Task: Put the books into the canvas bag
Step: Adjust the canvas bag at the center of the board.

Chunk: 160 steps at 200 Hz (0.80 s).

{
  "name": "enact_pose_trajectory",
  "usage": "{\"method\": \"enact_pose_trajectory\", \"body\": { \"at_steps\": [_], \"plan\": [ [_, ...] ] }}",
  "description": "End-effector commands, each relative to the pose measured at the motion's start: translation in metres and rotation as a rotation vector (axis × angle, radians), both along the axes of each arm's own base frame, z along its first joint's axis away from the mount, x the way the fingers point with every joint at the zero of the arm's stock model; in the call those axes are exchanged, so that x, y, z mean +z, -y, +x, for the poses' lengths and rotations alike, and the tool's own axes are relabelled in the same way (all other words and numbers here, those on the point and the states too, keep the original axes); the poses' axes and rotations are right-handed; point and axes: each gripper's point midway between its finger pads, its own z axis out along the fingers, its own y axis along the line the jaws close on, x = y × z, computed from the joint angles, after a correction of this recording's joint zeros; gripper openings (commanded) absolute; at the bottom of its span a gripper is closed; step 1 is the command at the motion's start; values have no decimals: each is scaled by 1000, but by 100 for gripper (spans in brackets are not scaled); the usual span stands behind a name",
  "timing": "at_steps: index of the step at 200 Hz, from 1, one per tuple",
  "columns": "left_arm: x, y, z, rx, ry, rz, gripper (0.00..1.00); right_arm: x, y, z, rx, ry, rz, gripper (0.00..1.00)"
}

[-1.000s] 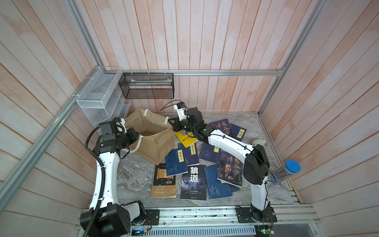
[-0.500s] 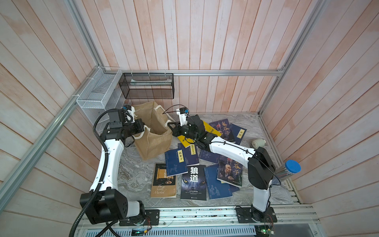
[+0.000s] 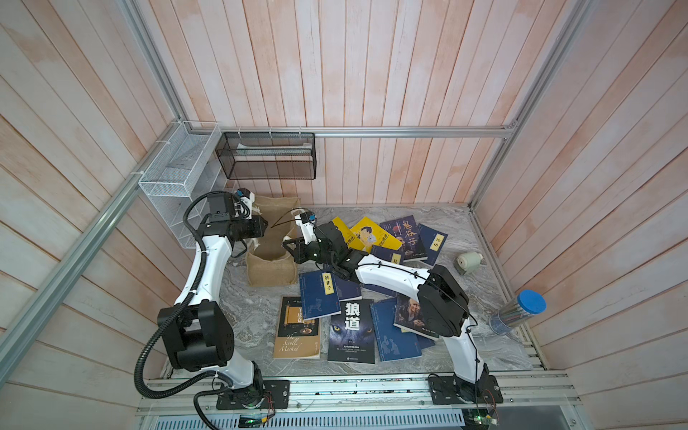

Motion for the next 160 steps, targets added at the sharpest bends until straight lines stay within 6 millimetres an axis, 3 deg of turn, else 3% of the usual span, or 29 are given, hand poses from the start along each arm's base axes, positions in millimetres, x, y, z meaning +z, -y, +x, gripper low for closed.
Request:
{"method": "enact_pose_trajectory", "body": {
  "at_steps": [1, 20, 55, 71, 129, 160],
  "plan": [
    [30, -4, 7, 9, 92, 48, 38, 16, -2, -7, 16, 20, 0, 24],
    [44, -10, 3, 40, 120, 71, 43, 23, 5, -5, -2, 30, -13, 35],
    [78, -12, -8, 84, 179, 62, 50, 28, 23, -6, -40, 13, -49, 46],
    [84, -10, -17, 109, 184, 24, 54, 29, 33, -8, -55, 12, -69, 51],
    [74, 22, -66, 50, 101, -139, 55, 15, 61, -21, -96, -49, -129, 59],
    [55, 41, -101, 18, 56, -169, 55, -11, 87, -28, -154, -109, -172, 59]
  ]
}}
